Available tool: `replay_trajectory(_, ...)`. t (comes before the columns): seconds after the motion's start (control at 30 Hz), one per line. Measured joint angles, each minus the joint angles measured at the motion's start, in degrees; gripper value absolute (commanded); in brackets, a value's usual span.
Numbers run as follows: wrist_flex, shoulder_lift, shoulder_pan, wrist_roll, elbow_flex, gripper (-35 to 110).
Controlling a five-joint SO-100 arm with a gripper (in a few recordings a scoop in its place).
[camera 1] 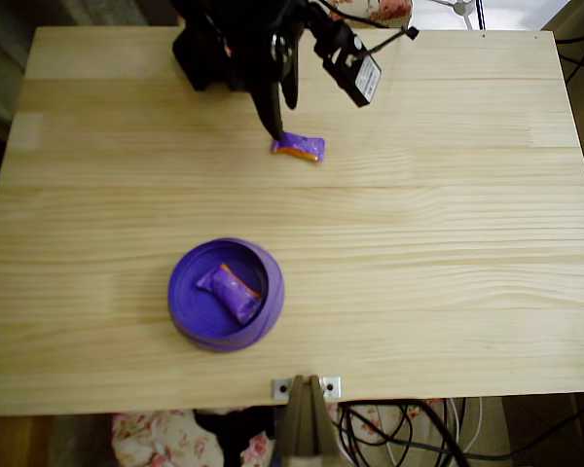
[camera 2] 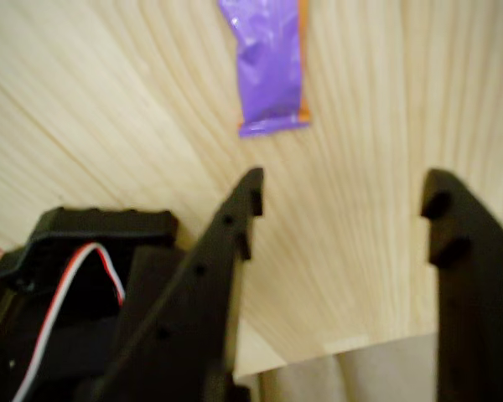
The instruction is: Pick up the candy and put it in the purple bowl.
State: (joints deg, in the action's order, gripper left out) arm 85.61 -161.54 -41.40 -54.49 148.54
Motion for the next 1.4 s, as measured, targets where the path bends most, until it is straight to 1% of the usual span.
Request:
replay_trajectory(0.13, -1.41, -2.2, 0.44, 0.26, 4.83, 36)
replay_trajectory(0.2, -2.37, -2.46, 0.35, 0.88, 6.59, 44)
replay_trajectory(0.3, -3.52, -2.55, 0.53, 2.02, 7.65, 50)
replay_trajectory(0.6, -6.59, -1.41, -0.79, 2.29, 10.37, 50)
replay_trajectory(1.0, -6.42, 0.44, -8.17, -0.26, 10.55, 50)
replay_trajectory(1.2, -8.61, 4.57, -11.25, -2.02, 10.55, 50)
replay_trajectory(1.4, -12.04, 9.76, -10.11, -1.58, 10.55, 50)
